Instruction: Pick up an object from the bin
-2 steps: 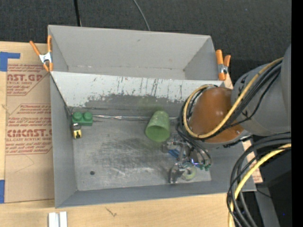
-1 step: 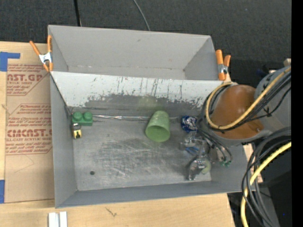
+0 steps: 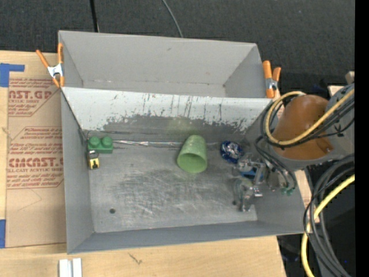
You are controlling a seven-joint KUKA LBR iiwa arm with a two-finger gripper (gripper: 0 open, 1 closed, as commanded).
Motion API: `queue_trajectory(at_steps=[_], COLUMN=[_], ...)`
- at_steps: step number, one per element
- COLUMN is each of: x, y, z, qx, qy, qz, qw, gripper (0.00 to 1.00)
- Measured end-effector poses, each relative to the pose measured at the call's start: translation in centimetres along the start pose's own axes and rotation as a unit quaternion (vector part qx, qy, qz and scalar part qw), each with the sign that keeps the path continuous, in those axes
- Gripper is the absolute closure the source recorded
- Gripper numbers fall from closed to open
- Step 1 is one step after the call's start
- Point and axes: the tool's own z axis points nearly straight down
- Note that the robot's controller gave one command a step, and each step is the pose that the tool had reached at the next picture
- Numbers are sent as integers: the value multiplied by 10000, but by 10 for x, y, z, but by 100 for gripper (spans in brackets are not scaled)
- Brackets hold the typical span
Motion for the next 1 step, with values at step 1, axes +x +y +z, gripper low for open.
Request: queue_trajectory(at_steps=[1], x=[-45], y=[-13], z=[3], qx=[-38], qy=[169], qz=[-423], qw=[9990], gripper=[0])
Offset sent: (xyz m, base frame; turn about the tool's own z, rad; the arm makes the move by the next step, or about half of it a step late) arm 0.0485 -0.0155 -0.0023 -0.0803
